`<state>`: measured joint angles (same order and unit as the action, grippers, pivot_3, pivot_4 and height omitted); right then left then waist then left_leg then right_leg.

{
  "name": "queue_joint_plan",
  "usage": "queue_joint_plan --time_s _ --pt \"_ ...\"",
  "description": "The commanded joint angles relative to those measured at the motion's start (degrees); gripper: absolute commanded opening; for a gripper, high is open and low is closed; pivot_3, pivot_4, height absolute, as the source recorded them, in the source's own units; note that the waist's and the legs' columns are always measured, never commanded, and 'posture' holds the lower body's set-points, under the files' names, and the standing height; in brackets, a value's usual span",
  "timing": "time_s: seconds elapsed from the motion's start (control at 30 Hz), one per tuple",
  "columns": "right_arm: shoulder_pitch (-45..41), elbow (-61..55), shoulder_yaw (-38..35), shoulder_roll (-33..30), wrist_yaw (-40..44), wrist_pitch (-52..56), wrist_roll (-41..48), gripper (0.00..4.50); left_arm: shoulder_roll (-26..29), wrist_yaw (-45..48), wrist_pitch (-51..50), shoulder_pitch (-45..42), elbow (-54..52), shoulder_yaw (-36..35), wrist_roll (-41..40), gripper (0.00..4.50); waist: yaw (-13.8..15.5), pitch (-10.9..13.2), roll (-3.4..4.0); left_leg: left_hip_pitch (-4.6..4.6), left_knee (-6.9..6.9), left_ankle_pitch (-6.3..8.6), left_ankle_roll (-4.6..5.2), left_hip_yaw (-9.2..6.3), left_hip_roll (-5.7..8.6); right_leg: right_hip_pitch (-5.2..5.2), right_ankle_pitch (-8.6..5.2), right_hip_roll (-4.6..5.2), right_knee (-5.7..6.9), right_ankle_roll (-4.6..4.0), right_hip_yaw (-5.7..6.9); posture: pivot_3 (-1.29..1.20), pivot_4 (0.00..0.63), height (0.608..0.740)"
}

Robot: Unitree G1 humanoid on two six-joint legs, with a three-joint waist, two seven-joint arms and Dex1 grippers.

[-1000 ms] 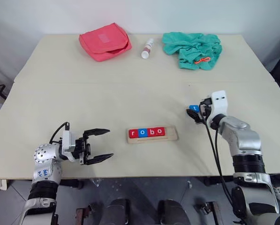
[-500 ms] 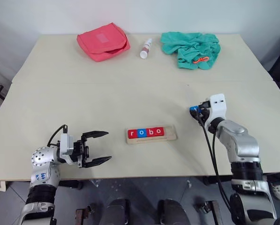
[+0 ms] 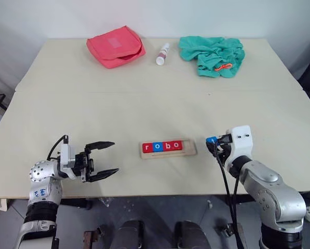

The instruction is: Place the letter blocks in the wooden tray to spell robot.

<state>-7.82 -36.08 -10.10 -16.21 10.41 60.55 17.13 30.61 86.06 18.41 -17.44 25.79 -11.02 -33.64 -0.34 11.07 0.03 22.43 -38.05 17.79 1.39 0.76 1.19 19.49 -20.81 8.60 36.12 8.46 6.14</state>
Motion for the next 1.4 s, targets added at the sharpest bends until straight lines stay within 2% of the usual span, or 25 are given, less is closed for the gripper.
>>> queue_joint_plan --time_s 0.03,0.17,0.2,0.43,0.57,0.7,0.77,0.97,1.1,1.23,1.4 --pt "1.47 -3.82 -1.02 1.01 -1.39 0.65 0.63 1.47 1.95 6.43 -0.18 0.12 -0.50 -1.32 -2.76 4.50 0.05 0.00 0.00 0.00 0.01 0.00 0.00 0.00 0.01 0.01 0.00 0.00 0.00 0.00 0.00 0.00 0.150 0.740" --pt "1.65 -3.52 -0.68 1.97 -1.56 -0.04 1.12 1.47 3.37 6.44 -0.35 0.69 -1.08 -1.37 -4.15 4.50 0.04 0.00 0.00 0.00 0.02 0.00 0.00 0.02 0.01 0.00 0.00 0.00 -0.01 0.00 -0.01 0.00 0.150 0.740" --pt "1.61 -3.54 -0.51 2.00 -1.47 -0.19 1.21 2.20 3.49 6.44 -0.27 0.61 -0.97 -1.37 -4.16 4.50 0.04 0.00 0.00 -0.02 0.02 0.00 0.00 0.03 0.01 0.00 0.00 0.00 -0.01 0.00 -0.01 0.00 0.150 0.740" --pt "1.79 -4.37 -0.90 0.35 -0.46 -0.89 1.77 4.46 3.61 6.15 0.04 0.63 -1.39 -1.30 -4.14 4.50 0.10 0.00 0.00 -0.02 0.02 0.00 0.00 0.03 0.01 0.00 0.00 0.00 0.00 0.00 -0.01 0.00 0.150 0.740" --pt "2.57 -5.15 -0.61 -6.83 6.15 -2.06 3.45 4.46 3.47 5.94 0.02 0.63 -1.66 -1.18 -4.13 4.50 0.16 0.00 0.00 -0.01 0.02 0.00 0.01 0.03 0.03 -0.01 0.00 0.01 -0.01 0.00 -0.02 0.00 0.150 0.740" --pt "2.46 -0.58 -1.46 -22.78 23.53 -9.74 6.14 4.46 2.88 5.96 0.24 0.24 -1.33 -0.74 -3.95 4.50 0.20 0.01 0.00 -0.01 0.01 0.00 0.02 0.07 0.02 -0.04 0.00 0.00 -0.09 0.00 -0.01 0.00 0.150 0.740" --pt "2.07 2.61 -0.23 -28.67 30.32 -13.98 6.55 4.46 2.60 6.07 0.32 0.00 -1.07 -0.48 -3.86 4.50 0.20 -0.01 -0.03 -0.03 0.02 0.01 0.03 0.13 0.00 -0.08 0.00 -0.01 -0.16 0.00 0.00 0.00 0.150 0.740" --pt "-3.95 16.18 6.57 -38.37 47.11 -29.50 3.06 4.46 1.68 5.84 0.83 -0.43 -0.87 -0.07 -3.65 4.50 0.20 -0.01 -0.06 -0.03 -0.01 0.01 0.03 0.18 -0.02 -0.10 0.00 0.00 -0.17 0.00 0.02 0.00 0.150 0.740" --pt "-13.15 29.89 14.43 -39.72 56.49 -42.11 -2.97 4.46 1.10 5.27 1.32 0.42 -1.79 -0.09 -3.82 4.50 0.05 -0.01 -0.06 -0.03 -0.04 0.01 0.03 0.23 -0.04 -0.10 0.00 0.00 -0.21 0.00 0.03 0.00 0.150 0.740" --pt "-22.06 43.24 19.74 -38.01 62.62 -51.89 -8.01 4.46 0.78 4.39 1.45 2.11 -3.72 -0.41 -4.08 4.50 0.01 -0.01 -0.06 -0.02 -0.02 0.01 0.03 0.23 -0.05 -0.06 0.00 0.02 -0.21 0.00 0.07 0.00 0.150 0.740" --pt "-29.02 54.22 24.11 -35.57 68.44 -58.31 -11.75 4.46 0.66 2.90 1.66 5.18 -6.61 -1.25 -4.36 4.50 0.07 -0.01 -0.06 0.00 -0.09 0.01 0.03 0.17 -0.06 -0.07 0.00 0.03 -0.19 0.00 0.14 0.00 0.150 0.740"
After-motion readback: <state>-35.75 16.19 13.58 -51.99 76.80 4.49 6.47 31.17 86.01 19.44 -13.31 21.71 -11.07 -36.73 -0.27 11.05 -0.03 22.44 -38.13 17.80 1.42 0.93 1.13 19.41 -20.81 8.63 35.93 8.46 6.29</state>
